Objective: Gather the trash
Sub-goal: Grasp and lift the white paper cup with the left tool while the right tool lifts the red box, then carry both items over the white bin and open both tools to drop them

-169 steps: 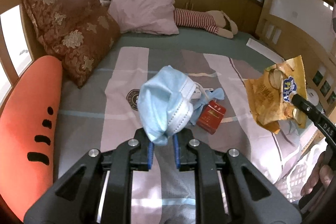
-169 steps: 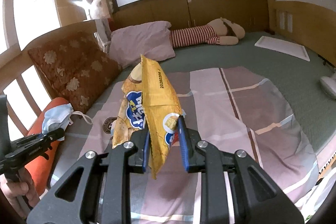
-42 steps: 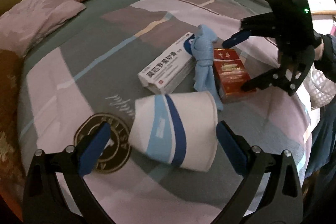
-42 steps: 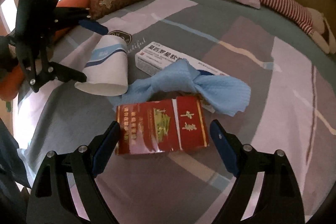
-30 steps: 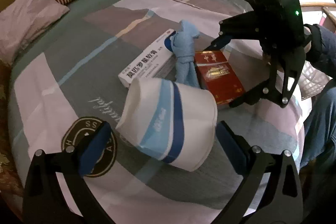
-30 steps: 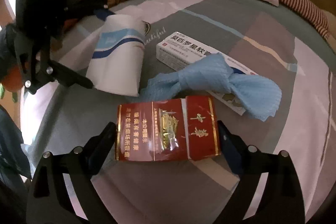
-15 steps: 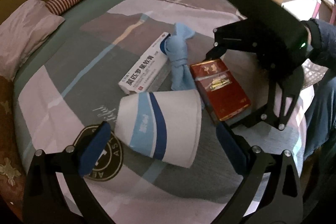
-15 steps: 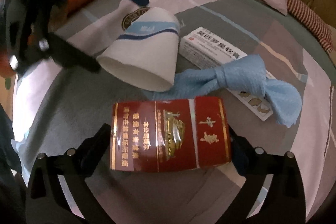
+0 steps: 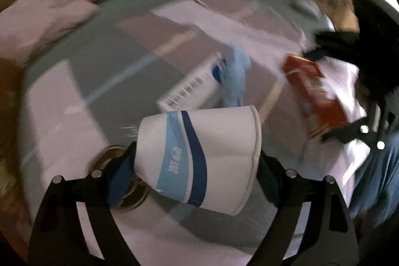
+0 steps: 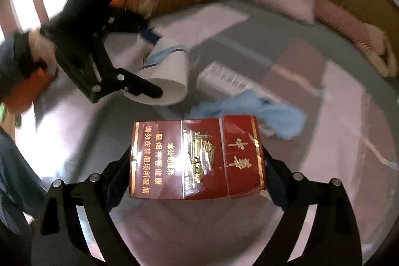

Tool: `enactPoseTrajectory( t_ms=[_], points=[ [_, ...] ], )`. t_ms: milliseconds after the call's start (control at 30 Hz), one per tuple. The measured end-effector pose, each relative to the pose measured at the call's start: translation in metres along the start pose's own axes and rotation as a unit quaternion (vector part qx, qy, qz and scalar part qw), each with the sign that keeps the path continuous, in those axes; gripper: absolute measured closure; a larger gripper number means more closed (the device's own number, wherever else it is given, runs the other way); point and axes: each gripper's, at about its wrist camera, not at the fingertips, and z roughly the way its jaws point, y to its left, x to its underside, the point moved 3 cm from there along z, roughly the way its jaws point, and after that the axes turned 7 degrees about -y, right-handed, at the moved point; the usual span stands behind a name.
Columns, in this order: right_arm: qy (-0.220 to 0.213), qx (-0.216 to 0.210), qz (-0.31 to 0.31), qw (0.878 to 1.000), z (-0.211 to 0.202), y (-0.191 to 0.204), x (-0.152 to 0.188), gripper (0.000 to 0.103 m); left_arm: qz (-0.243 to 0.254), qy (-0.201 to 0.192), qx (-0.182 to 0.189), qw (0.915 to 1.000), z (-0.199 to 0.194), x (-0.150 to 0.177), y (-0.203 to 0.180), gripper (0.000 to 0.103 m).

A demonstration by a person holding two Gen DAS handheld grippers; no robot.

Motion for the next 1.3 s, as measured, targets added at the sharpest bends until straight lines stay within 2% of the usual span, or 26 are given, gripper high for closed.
enactPoseTrajectory(
  t_ms=[67,133,200,233,267,300,367,467,567,633,700,867,1300],
  points=[
    [-0.044,0.027,0.022,0.998,-0.041,0.006,-0.013,0.013,-0.025,-0.025,-0.009,0.9993,-0.034,-0.009,-0.008,0.017],
    [-0.078,0.057,0.049,0.994,-0.074,0.013,-0.019,0.013,-0.036,-0.047,-0.055,0.9968,-0.069,-0.019,-0.025,0.017],
    [-0.112,0.096,0.091,0.985,-0.104,0.017,-0.017,0.013,-0.040,-0.077,-0.098,0.9915,-0.108,-0.031,-0.055,0.017],
    [-0.129,0.127,0.121,0.976,-0.121,0.020,-0.012,0.013,-0.048,-0.087,-0.112,0.9887,-0.122,-0.035,-0.068,0.017],
    [-0.136,0.144,0.134,0.971,-0.129,0.023,-0.007,0.013,-0.073,-0.094,-0.146,0.9821,-0.141,-0.037,-0.085,0.017],
    [-0.141,0.159,0.147,0.966,-0.136,0.025,-0.002,0.013,-0.090,-0.094,-0.165,0.9777,-0.149,-0.036,-0.094,0.017],
    [-0.152,0.186,0.175,0.955,-0.155,0.029,0.013,0.013,-0.141,-0.113,-0.200,0.9629,-0.170,-0.030,-0.116,0.017],
    [-0.167,0.206,0.203,0.943,-0.172,0.026,0.027,0.013,-0.179,-0.121,-0.239,0.9465,-0.177,-0.010,-0.138,0.017],
    [-0.173,0.220,0.224,0.934,-0.178,0.022,0.041,0.013,-0.219,-0.125,-0.265,0.9308,-0.174,0.007,-0.133,0.017],
    [-0.167,0.218,0.233,0.933,-0.175,0.021,0.045,0.013,-0.246,-0.127,-0.283,0.9182,-0.167,0.024,-0.122,0.017],
    [-0.163,0.218,0.230,0.934,-0.169,0.021,0.041,0.013,-0.264,-0.121,-0.287,0.9127,-0.160,0.034,-0.112,0.017],
    [-0.157,0.222,0.218,0.937,-0.166,0.026,0.043,0.013,-0.254,-0.109,-0.294,0.9150,-0.151,0.040,-0.106,0.017],
    [-0.156,0.218,0.216,0.939,-0.169,0.023,0.045,0.013,-0.251,-0.109,-0.288,0.9176,-0.147,0.038,-0.107,0.017]
  ],
)
